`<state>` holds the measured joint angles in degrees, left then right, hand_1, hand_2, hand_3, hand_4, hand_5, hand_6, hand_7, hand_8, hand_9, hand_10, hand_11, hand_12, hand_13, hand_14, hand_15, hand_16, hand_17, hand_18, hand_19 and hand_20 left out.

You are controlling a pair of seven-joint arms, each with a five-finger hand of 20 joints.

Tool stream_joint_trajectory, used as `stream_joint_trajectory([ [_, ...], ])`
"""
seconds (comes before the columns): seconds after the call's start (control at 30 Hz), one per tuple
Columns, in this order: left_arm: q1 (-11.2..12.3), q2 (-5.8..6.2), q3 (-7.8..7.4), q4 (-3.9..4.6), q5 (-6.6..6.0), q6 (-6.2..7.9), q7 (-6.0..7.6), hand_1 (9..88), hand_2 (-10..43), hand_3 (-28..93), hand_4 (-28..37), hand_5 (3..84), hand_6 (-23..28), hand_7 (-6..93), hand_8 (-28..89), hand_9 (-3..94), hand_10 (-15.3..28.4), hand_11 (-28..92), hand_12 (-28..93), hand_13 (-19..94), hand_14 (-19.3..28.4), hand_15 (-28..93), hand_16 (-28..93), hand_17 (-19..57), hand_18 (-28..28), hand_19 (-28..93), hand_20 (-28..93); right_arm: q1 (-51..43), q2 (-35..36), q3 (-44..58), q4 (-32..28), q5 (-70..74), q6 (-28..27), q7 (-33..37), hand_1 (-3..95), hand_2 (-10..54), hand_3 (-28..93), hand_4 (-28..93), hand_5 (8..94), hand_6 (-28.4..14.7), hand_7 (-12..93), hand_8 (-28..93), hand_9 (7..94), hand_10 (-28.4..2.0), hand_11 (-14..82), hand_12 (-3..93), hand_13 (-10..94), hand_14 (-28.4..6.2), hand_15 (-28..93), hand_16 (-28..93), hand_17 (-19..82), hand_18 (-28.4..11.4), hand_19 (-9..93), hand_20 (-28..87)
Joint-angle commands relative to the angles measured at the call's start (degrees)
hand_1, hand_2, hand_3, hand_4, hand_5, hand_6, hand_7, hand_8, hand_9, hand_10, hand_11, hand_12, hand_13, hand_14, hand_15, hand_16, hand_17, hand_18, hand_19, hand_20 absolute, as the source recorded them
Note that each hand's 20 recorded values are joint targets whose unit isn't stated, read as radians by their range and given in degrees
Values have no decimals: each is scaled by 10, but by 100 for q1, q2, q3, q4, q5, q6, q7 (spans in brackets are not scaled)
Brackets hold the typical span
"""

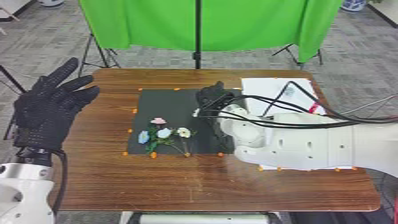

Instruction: Arrange flowers

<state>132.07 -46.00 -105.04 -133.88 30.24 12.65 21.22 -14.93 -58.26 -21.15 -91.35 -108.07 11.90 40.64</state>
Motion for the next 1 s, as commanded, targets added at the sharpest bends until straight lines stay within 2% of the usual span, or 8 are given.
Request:
stream_joint_trajectory([
  [0.03,265,-116,-140,-35,9,68,-67,198,61,761,-283,333,77,113,-79,311,196,285,119,232,282,606,-117,-73,231,573,310,199,287,300,-282,50,-152,-178,332,-95,828,-283,598,10,193,-140,769,-98,300,173,673,-71,662,168,186,-185,780,294],
  [0.27,233,-136,-59,-47,3,83,-50,199,61,761,-283,333,78,113,-79,312,196,286,119,232,282,606,-117,-73,231,573,309,302,928,806,-536,293,-133,-314,310,-95,827,-282,590,6,187,-139,741,-108,293,169,653,-82,669,164,173,-193,767,301],
  [0.33,151,-103,-5,-34,23,72,-70,199,62,760,-283,333,78,112,-79,312,195,286,119,233,282,605,-117,-73,231,573,309,469,1196,653,-492,472,-52,-188,299,-95,827,-277,553,1,182,-137,679,-125,264,157,622,-96,666,153,165,-196,748,298],
  [0.47,240,-137,-29,-76,28,84,-33,198,62,761,-283,334,78,112,-79,312,195,286,119,233,282,605,-116,-73,231,574,309,229,1622,1137,-105,737,-571,-103,268,-87,836,-273,480,-12,179,-134,547,-154,186,135,555,-121,651,124,141,-202,708,283],
  [0.6,248,-167,-21,-97,49,111,-24,198,63,762,-283,334,78,114,-79,312,195,286,119,232,282,605,-117,-74,230,573,309,384,1884,973,295,956,-746,83,260,-85,837,-276,443,-18,172,-134,456,-166,134,129,517,-134,645,106,136,-203,703,274],
  [0.77,212,-114,21,-79,12,108,53,198,63,761,-283,334,78,114,-80,312,196,286,119,232,282,605,-117,-75,229,573,309,-18,2001,1575,750,1010,-1377,124,261,-83,833,-280,412,-13,172,-134,419,-162,108,130,512,-133,655,98,139,-199,709,271],
  [0.93,128,-166,140,-39,19,46,23,198,63,763,-283,334,78,114,-80,312,196,285,119,232,282,606,-116,-75,229,573,309,-399,2145,1853,853,973,-1698,200,260,-83,832,-282,391,-6,172,-136,404,-160,103,134,514,-128,667,89,139,-197,713,267],
  [1.0,223,-198,99,-62,20,70,81,199,64,762,-283,334,78,114,-80,312,196,286,119,232,282,606,-116,-75,229,573,309,-737,2101,2253,937,937,-1759,208,260,-83,831,-282,386,-4,172,-136,399,-161,99,133,512,-128,670,86,139,-196,715,266],
])
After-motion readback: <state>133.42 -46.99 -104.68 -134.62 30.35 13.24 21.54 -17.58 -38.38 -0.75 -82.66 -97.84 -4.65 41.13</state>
